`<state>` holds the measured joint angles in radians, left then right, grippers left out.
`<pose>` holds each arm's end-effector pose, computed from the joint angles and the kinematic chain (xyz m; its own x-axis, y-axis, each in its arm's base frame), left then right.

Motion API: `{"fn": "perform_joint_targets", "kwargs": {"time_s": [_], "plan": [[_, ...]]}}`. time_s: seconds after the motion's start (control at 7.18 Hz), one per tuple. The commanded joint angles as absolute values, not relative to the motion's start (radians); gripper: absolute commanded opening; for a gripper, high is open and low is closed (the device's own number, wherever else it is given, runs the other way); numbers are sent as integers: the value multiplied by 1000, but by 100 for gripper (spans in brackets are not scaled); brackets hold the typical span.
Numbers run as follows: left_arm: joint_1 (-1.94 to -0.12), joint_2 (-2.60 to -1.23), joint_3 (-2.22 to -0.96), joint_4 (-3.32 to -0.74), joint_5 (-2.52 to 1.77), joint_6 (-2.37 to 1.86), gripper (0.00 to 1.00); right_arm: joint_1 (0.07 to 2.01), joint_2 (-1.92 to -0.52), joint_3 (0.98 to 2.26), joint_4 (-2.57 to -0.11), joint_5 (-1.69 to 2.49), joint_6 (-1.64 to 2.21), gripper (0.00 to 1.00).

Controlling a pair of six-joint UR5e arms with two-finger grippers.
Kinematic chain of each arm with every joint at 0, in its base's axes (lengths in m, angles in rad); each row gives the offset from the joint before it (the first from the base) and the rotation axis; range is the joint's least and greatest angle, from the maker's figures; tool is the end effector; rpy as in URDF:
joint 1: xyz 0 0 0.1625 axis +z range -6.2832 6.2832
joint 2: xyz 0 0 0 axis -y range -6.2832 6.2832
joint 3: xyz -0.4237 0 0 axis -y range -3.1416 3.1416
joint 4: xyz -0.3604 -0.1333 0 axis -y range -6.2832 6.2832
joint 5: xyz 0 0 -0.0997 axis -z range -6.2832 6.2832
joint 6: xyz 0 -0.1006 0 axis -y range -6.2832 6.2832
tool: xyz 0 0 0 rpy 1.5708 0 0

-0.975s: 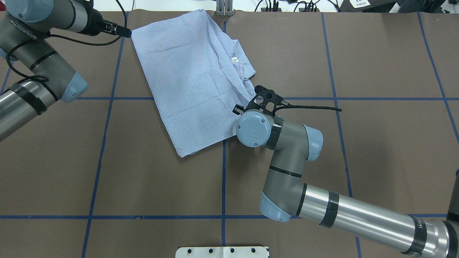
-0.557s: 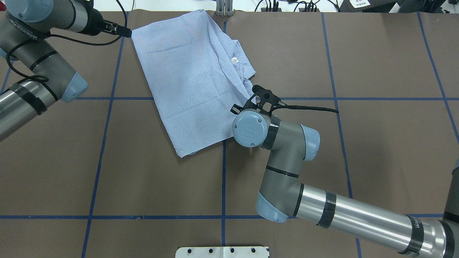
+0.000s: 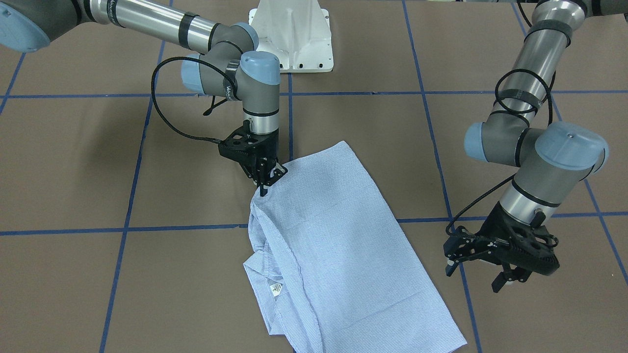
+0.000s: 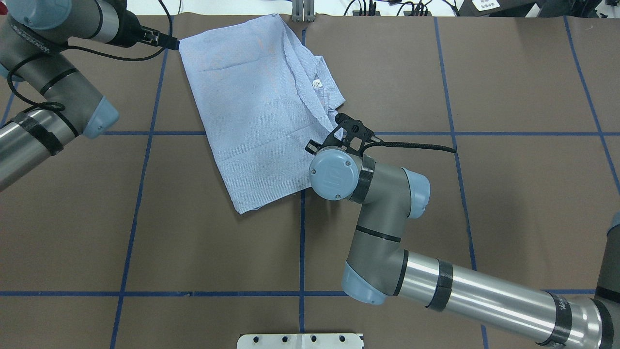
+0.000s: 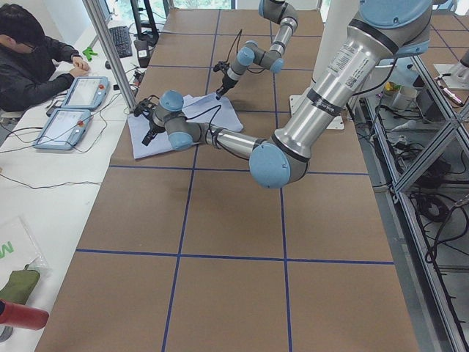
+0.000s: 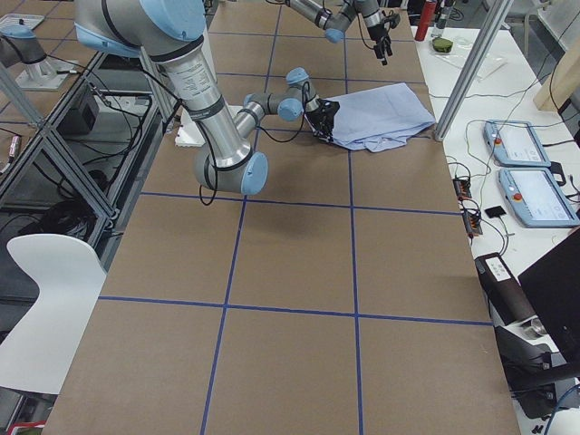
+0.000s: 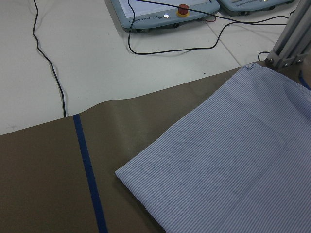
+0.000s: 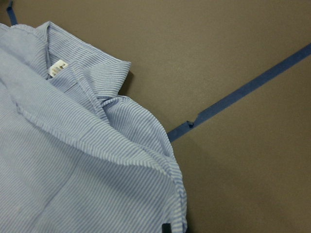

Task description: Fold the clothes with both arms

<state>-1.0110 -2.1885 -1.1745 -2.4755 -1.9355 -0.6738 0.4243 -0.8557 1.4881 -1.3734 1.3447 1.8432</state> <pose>0.3023 -0.6658 0.3792 0.6275 0.3734 -0.6832 0.2088 0.7646 0.6097 -0.5812 -0.4336 0.2620 0.4440 0.4883 0.7513 -0.6971 0.7150 -0.0528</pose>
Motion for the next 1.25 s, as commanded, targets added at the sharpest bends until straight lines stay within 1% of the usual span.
{"fn": "perform_joint_targets", "kwargs": {"time_s": [0.0,0.14,0.42,0.56,0.7,0.84,0.98,1.11], "plan": [[-1009,-2123,-1280,-2467,-1981,-675,100,420,-879,1586,-1384,1344,1844,0],[-1009,-2076,-1352,-2465,-2044,-705,100,396,-921,1695,-1438,1344,1862,0],[-980,-1987,-1554,-2464,-2126,-852,100,323,-988,1994,-1677,1342,1897,0],[-918,-1883,-1695,-2462,-2122,-909,100,280,-989,2053,-1745,1307,1939,0],[-860,-1787,-1823,-2465,-2112,-1005,100,256,-991,2066,-1753,1277,1944,0],[-776,-1701,-1913,-2468,-2053,-1072,100,255,-992,2065,-1753,1275,1947,0],[-674,-1647,-1971,-2468,-1958,-1166,100,255,-997,2063,-1755,1273,1947,0],[-556,-1641,-1979,-2468,-1818,-1293,100,255,-999,2063,-1755,1267,1947,0]]}}
